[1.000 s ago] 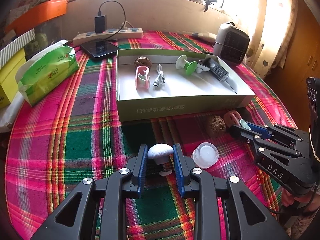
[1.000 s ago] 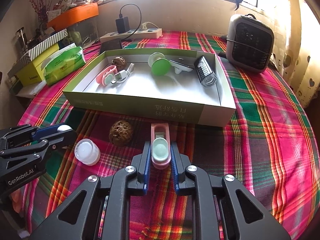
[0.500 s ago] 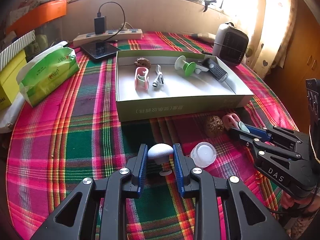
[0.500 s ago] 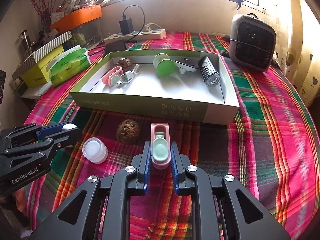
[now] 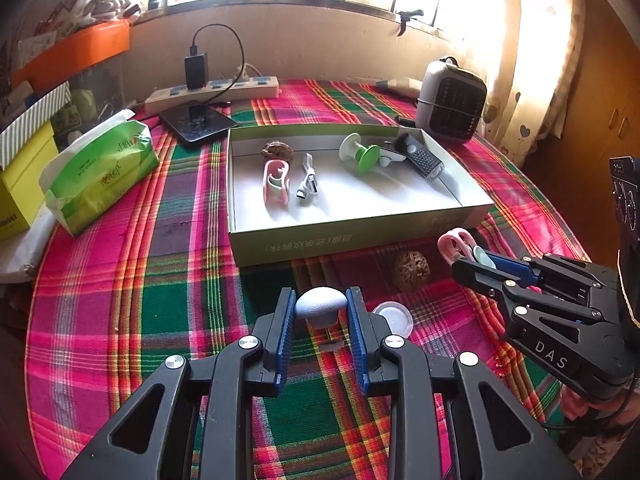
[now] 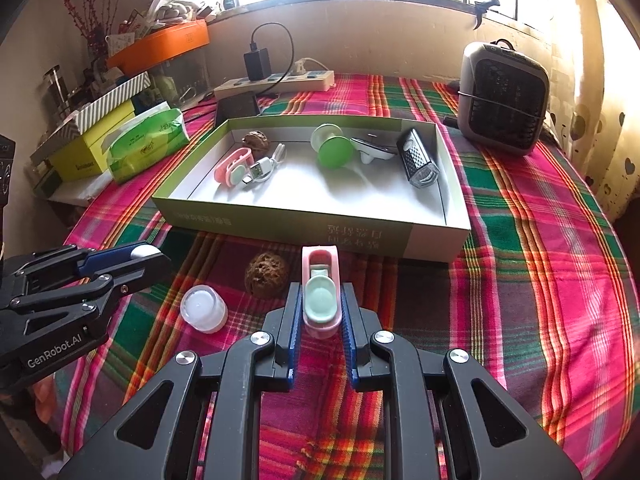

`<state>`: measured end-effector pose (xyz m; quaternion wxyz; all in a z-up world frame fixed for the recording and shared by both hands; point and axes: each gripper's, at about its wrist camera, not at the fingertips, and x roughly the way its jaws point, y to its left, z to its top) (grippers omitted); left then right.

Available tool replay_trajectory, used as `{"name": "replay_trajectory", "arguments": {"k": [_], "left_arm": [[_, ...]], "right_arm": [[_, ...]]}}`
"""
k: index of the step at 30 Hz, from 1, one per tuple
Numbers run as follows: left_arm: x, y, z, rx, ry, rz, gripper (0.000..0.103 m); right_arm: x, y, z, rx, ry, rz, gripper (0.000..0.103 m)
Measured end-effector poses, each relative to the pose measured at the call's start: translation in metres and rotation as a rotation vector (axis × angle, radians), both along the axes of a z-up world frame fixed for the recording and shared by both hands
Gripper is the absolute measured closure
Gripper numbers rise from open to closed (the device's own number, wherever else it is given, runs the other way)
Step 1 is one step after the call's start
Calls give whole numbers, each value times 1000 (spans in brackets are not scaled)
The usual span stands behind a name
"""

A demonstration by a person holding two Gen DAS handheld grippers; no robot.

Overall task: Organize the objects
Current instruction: 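Carry the knob in the left tool and clip in the right tool into the box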

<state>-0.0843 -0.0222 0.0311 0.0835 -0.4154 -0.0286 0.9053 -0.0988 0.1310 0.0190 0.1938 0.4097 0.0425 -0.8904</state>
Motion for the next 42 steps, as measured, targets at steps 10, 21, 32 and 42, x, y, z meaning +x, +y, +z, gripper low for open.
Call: {"name": "replay_trajectory", "arguments": {"k": [10,21,32,42], "left_arm": [[-8,5,16,0,32,-12,79],[-32,9,23,19,39,-24,79],[-74,18,22,43,12,-42,79],[-112,29,12,30,-30,-54,79]], "right_arm": [[-3,0,14,-26,22,8,84],[-23,2,24,-37,35,6,84],[-58,4,24,-43,6,1,84],[-92,5,12,-43,-52,-9,84]]}}
